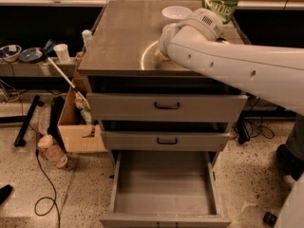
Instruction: Pick water bottle from bottom drawer and place on counter
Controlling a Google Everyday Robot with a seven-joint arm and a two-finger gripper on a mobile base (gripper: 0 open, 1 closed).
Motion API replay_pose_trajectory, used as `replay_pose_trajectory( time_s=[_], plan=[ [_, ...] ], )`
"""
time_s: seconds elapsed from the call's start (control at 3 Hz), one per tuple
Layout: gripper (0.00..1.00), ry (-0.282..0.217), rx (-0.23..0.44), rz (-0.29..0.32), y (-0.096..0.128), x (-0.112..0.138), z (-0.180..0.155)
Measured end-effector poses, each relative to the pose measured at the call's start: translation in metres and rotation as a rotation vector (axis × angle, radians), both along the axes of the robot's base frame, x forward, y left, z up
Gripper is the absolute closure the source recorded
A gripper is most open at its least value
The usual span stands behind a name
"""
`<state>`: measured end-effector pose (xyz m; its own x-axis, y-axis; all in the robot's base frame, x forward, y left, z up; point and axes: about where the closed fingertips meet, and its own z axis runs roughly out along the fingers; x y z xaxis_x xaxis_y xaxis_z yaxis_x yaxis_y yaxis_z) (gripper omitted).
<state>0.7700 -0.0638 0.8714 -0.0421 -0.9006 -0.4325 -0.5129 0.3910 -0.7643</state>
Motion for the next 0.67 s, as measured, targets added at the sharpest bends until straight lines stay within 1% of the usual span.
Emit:
replay_pose_trajectory(
  time_s=[0.33, 0.67],
  plan=[
    [0.06, 0.002, -0.009, -0.004, -0.002, 0.002, 0.006],
    [0.0, -0.008, -0.021, 0.011, -0.002, 0.007, 0.021]
  ],
)
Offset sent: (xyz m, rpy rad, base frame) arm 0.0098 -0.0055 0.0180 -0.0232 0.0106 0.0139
